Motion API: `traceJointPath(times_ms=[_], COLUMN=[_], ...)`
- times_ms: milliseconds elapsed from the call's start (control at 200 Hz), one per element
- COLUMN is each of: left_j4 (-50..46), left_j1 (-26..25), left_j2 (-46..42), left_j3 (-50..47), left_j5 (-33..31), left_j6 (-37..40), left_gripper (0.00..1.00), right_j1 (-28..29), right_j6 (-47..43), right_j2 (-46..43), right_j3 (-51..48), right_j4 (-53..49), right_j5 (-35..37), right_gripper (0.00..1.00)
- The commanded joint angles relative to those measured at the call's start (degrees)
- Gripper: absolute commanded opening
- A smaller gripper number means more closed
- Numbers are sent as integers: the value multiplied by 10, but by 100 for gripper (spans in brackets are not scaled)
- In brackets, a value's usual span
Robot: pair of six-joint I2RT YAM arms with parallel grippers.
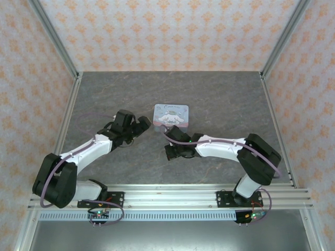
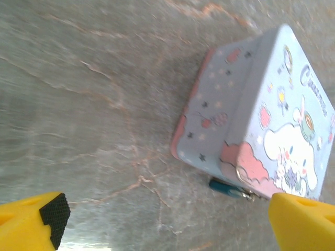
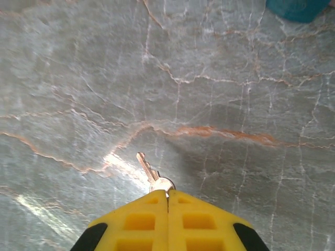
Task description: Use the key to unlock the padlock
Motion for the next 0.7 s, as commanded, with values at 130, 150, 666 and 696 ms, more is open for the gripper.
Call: traceJointPath(times_ms=[130,150,666,696], left_j4=[70,72,172,180], left_j1=[-46,-48,-93,-95], left_j2=[43,46,80,83], left_j3=[5,5,-24,-25], left_j5=[26,25,62,64], left_j6=[-16,-18,-93,-97], left_gripper=[97,97,81,79], right_j1=[-5,-6,-48,-51], right_j6=[34,34,96,100], right_j2=[-33,-33,-68,-71], right_j3=[-23,-23,-52,-54], right_j4=[35,35,95,103], right_j5=[-15,-15,-46,-51], right_gripper=[0,0,0,0])
